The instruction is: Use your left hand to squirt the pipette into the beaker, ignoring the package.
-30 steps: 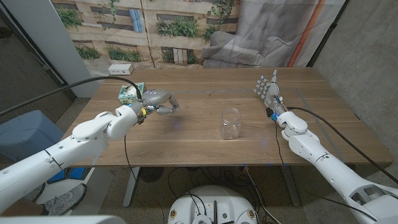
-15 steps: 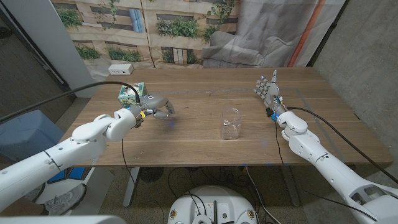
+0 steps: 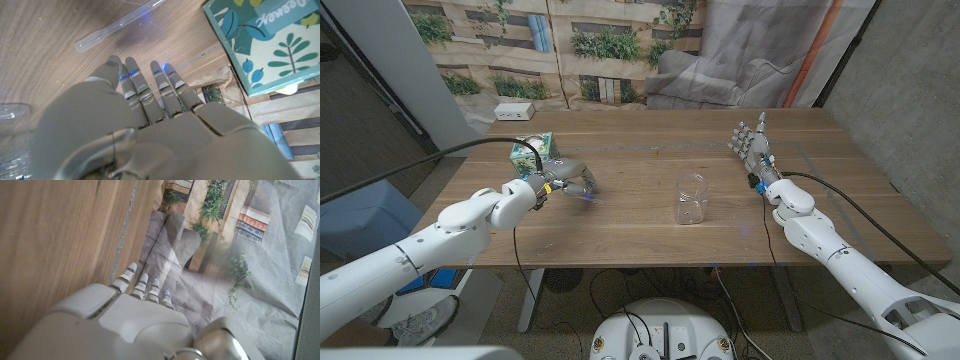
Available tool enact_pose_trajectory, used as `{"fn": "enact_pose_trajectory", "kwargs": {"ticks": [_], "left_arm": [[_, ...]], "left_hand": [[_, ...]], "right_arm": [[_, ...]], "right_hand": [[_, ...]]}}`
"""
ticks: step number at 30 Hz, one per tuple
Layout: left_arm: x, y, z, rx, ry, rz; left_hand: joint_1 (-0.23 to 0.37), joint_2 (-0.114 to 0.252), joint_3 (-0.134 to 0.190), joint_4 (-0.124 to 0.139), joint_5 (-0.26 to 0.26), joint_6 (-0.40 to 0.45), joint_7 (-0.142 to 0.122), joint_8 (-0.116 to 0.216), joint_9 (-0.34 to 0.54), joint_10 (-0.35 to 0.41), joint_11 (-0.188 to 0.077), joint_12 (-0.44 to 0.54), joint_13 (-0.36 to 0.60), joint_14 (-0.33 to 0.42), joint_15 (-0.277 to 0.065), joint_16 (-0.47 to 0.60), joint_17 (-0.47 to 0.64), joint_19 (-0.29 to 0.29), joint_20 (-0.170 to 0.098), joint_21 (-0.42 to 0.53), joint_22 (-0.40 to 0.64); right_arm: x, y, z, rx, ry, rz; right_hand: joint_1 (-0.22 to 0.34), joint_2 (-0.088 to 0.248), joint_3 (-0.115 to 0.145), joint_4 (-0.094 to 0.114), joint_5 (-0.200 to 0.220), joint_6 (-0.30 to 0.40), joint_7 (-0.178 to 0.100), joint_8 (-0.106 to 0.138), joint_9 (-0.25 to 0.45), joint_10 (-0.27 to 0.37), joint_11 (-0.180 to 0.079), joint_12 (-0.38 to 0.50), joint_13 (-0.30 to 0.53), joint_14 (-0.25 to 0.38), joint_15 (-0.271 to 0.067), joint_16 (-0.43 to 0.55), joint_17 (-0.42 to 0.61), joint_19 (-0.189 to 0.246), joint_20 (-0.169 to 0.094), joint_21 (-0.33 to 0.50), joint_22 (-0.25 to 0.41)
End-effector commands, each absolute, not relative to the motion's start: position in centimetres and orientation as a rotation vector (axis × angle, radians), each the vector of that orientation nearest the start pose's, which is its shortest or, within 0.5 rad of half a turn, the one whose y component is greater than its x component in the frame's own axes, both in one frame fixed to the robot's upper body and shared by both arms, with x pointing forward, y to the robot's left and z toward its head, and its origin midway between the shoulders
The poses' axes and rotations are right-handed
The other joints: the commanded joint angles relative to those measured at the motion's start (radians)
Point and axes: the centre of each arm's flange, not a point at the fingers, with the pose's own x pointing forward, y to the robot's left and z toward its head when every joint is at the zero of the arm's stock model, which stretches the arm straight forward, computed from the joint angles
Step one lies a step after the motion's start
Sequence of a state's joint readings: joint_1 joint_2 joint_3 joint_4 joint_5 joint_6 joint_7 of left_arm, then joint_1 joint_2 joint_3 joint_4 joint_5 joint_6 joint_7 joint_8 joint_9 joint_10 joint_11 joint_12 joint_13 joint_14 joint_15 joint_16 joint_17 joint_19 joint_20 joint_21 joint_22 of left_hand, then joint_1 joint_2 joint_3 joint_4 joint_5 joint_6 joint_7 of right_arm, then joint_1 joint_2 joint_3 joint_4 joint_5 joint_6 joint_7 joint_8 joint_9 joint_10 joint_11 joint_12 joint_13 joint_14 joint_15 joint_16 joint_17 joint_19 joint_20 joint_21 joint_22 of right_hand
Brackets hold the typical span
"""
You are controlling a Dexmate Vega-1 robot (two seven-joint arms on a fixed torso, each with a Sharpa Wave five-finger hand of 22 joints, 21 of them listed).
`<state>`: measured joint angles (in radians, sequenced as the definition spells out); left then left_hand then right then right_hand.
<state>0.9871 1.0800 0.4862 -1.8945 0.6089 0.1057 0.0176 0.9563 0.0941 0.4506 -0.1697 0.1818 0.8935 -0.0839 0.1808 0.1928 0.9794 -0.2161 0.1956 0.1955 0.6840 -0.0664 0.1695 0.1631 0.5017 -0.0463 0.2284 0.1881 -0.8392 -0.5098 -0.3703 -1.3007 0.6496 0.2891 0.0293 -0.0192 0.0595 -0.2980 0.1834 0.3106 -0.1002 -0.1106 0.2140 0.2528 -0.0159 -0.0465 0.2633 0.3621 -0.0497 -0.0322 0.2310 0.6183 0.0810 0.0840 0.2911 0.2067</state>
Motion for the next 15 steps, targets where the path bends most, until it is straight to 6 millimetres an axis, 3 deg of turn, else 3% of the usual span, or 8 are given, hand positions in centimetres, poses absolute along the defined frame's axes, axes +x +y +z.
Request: {"fn": "enact_pose_trajectory", "kwargs": {"ticks": [1, 7, 15], "left_arm": [[56.31, 29.68, -2.85, 1.664, -0.614, 0.001], [56.31, 29.76, -2.79, 1.656, -0.627, -0.006], [56.10, 29.60, -2.64, 1.676, -0.636, -0.052]], "left_hand": [[-0.027, -0.009, -0.002, 0.005, 0.000, -0.032, -0.004, -0.007, 0.003, -0.031, 0.000, -0.007, 0.001, -0.011, -0.137, 0.001, 0.003, -0.003, -0.001, 0.003, 0.003], [-0.076, -0.051, -0.024, 0.004, -0.002, -0.124, -0.012, -0.012, 0.000, -0.150, 0.002, -0.021, -0.002, -0.046, -0.139, -0.002, 0.003, -0.025, 0.009, -0.005, 0.002], [-0.084, -0.102, -0.069, -0.002, 0.000, -0.277, -0.023, -0.010, -0.006, -0.334, 0.005, -0.023, -0.007, -0.136, -0.127, 0.002, 0.007, -0.063, 0.023, -0.018, 0.000]], "right_arm": [[65.27, -28.98, -2.68, 0.042, -0.594, 0.207], [65.27, -28.98, -2.69, 0.042, -0.594, 0.207], [65.27, -28.99, -2.69, 0.042, -0.594, 0.207]], "right_hand": [[0.000, 0.059, -0.007, -0.001, 0.005, 0.000, -0.009, 0.003, 0.002, -0.002, -0.003, 0.005, 0.003, -0.008, -0.082, 0.006, 0.004, 0.008, 0.002, -0.003, 0.005], [0.000, 0.059, -0.007, -0.001, 0.005, 0.000, -0.008, 0.003, 0.002, -0.008, -0.004, 0.002, 0.002, -0.008, -0.084, 0.006, 0.004, 0.008, 0.002, -0.003, 0.005], [0.000, 0.059, -0.007, -0.001, 0.005, 0.001, -0.009, 0.004, 0.002, -0.005, -0.003, 0.003, 0.002, -0.009, -0.083, 0.006, 0.004, 0.008, 0.002, -0.003, 0.005]]}}
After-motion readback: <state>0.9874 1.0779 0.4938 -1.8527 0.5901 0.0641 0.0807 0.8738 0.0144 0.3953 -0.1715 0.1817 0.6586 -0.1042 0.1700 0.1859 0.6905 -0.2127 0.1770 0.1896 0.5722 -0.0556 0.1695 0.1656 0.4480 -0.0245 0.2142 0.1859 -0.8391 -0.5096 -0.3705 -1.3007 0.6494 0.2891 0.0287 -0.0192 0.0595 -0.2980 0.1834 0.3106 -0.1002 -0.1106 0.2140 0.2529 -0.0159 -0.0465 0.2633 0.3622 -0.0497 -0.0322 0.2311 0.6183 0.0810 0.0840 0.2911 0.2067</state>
